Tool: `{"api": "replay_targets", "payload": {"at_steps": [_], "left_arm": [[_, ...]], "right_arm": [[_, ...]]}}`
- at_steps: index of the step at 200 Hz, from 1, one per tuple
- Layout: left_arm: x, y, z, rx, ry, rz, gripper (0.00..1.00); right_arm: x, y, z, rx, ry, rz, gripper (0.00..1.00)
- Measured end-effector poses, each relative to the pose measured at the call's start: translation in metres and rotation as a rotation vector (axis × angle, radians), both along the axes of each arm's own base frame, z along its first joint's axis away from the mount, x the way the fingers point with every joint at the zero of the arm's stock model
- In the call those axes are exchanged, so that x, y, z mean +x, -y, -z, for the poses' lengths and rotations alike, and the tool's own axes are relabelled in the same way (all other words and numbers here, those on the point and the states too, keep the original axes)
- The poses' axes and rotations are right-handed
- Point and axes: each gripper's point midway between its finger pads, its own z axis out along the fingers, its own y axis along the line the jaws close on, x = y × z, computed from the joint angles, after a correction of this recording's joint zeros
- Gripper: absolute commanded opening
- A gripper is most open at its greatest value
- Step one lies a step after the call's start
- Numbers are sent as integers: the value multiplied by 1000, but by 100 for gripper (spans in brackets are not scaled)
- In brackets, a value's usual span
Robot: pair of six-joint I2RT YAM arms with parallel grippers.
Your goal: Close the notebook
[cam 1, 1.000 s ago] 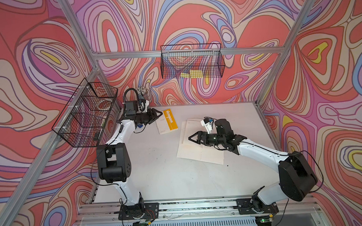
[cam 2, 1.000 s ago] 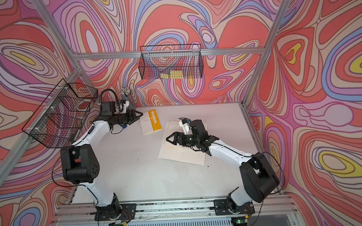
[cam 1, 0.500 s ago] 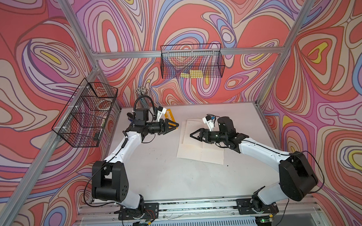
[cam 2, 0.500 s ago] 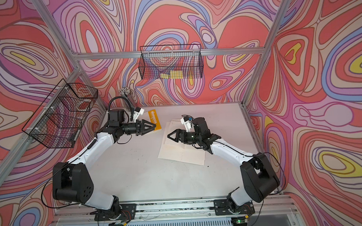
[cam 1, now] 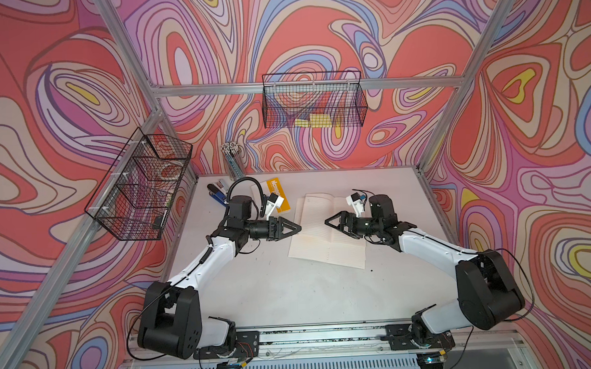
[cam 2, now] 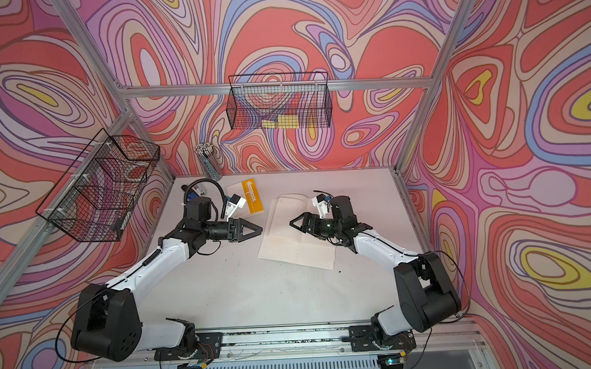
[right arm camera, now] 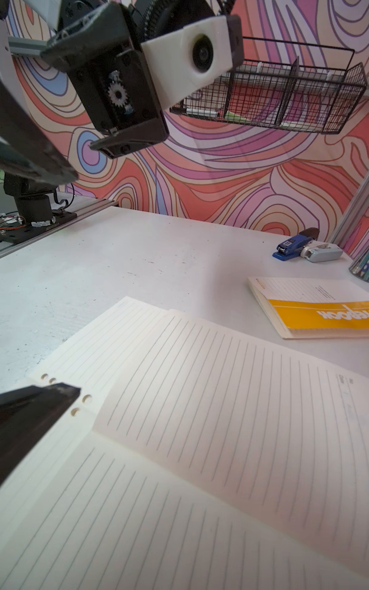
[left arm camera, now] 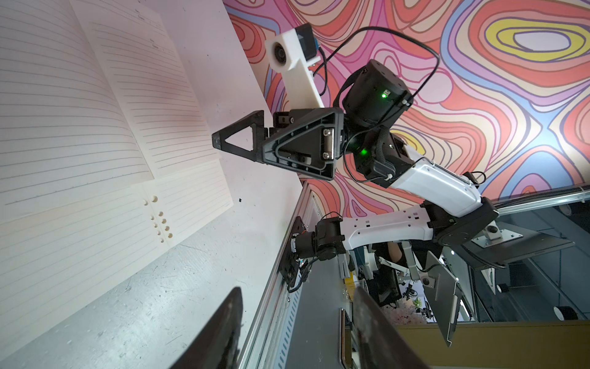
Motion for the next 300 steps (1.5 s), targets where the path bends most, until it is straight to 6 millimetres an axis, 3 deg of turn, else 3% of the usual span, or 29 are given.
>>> {"api": "replay_targets", "payload": {"at_steps": [27,58,113,147,216,300], "left_arm": [[-4,0,7,-6,-6,-5,54],[0,-2,28,33,-46,-57,49],[27,-5,99,179,-198,-203,43],[41,-5,130,236,-245,-267,40],[69,2,165,245,-273,-366,37],[84,8,179,255,-273,-423,38]], "right_arm": [[3,12,8,-8,-15,28,98],[6,25,15,-17,-21,56,98],[12,40,22,-61,-12,92,98],[17,49,31,-89,-17,128,98],[22,55,63,-115,-72,159,98],[19,56,77,-115,-97,163,98]]}}
